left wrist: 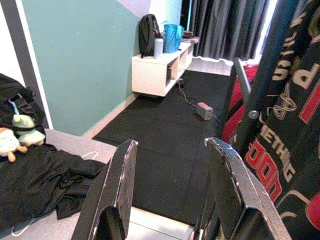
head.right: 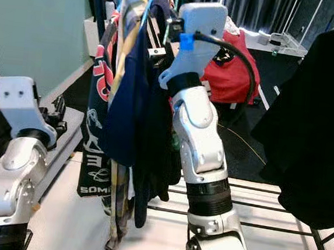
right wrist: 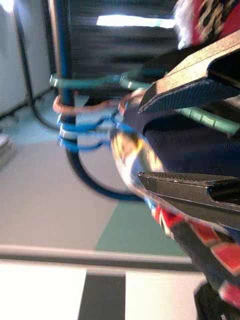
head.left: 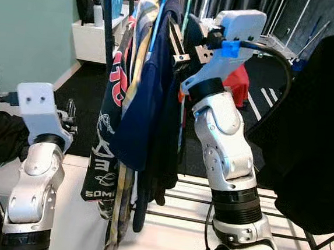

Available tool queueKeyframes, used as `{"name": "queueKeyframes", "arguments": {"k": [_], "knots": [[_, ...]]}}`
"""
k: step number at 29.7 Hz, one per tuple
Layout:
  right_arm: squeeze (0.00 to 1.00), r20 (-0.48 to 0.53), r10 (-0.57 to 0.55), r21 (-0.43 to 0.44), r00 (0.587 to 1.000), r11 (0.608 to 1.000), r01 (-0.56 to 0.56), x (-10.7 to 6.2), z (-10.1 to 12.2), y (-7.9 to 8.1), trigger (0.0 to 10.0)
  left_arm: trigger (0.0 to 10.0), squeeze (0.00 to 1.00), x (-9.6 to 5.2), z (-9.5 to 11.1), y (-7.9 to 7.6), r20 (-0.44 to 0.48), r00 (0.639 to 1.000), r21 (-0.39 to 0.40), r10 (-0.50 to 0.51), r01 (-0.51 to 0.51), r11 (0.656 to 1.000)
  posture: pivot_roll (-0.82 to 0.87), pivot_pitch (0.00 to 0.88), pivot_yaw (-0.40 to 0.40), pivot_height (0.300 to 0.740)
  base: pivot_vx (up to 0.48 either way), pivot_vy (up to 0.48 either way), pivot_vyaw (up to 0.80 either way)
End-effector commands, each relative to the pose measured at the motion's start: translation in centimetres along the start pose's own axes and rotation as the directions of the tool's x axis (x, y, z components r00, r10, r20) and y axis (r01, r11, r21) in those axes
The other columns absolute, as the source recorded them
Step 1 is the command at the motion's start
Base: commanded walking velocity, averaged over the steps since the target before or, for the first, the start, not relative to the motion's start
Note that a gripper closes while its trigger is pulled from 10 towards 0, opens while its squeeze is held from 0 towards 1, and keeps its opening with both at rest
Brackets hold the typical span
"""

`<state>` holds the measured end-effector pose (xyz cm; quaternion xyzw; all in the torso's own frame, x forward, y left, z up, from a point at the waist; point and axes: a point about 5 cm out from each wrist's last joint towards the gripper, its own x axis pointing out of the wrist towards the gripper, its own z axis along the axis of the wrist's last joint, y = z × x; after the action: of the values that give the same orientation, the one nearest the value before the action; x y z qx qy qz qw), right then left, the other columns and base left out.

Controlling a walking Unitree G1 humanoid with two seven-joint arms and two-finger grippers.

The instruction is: Hang hanger

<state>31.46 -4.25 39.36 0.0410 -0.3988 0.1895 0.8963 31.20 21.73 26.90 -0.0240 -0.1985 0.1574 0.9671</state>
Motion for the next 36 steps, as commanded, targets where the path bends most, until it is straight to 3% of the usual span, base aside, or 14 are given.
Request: {"name": "queueKeyframes", "arguments": {"k": [1, 4, 8, 13, 15, 21, 36], "knots": [[0.0, -0.07, -0.038, -0.021, 0.997, 0.999, 0.037, 0.5, -0.7, 0.8, 10.0, 10.0, 0.0, -0.1, -0.7, -0.4, -0.021, 1.0, -0.01, -0.011, 0.011, 1.0, -0.05, 0.175, -0.023, 0.74, 0.0, 0.0, 0.0], [0.0, -0.198, -0.062, -0.064, 0.978, 0.997, 0.051, 0.9, -2.6, 2.1, 10.0, 10.0, 0.0, 0.0, -0.7, -0.7, -0.022, 0.999, -0.013, -0.023, 0.023, 1.0, -0.05, 0.169, -0.023, 0.74, 0.0, 0.0, 0.0], [0.0, -0.212, -0.063, -0.071, 0.975, 0.996, 0.049, 0.9, -3.0, 2.3, 10.0, 10.0, 0.0, 0.0, -0.7, -0.7, -0.022, 0.999, -0.013, -0.025, 0.025, 1.0, -0.05, 0.169, -0.023, 0.74, 0.0, 0.0, 0.0], [0.0, -0.28, -0.173, -0.078, 0.944, 0.984, 0.157, 0.9, -4.3, 1.3, 10.0, 10.0, 0.0, -0.1, -0.8, -0.9, -0.024, 0.999, -0.018, -0.028, 0.027, 0.999, -0.05, 0.165, -0.029, 0.74, 0.0, 0.0, 0.0], [0.0, -0.255, -0.249, -0.135, 0.934, 0.966, 0.22, 0.8, -4.1, 0.3, 10.0, 10.0, 0.0, -0.2, -0.9, -0.9, -0.028, 0.999, -0.019, -0.029, 0.029, 0.999, -0.06, 0.167, -0.028, 0.74, 0.0, 0.0, 0.0], [0.0, -0.184, -0.326, -0.253, 0.927, 0.927, 0.276, 0.4, -3.2, -0.9, 10.0, 10.0, 0.0, -0.2, -1.0, -1.3, -0.032, 0.999, -0.023, -0.038, 0.037, 0.999, -0.07, 0.17, -0.02, 0.74, 0.0, 0.0, 0.0], [0.0, -0.212, -0.398, -0.261, 0.892, 0.903, 0.341, -0.4, -3.6, -2.0, 10.0, 10.0, 0.0, -0.2, -1.2, -1.6, -0.041, 0.998, -0.025, -0.049, 0.048, 0.999, -0.07, 0.172, -0.015, 0.74, 0.0, 0.0, 0.0]]}}
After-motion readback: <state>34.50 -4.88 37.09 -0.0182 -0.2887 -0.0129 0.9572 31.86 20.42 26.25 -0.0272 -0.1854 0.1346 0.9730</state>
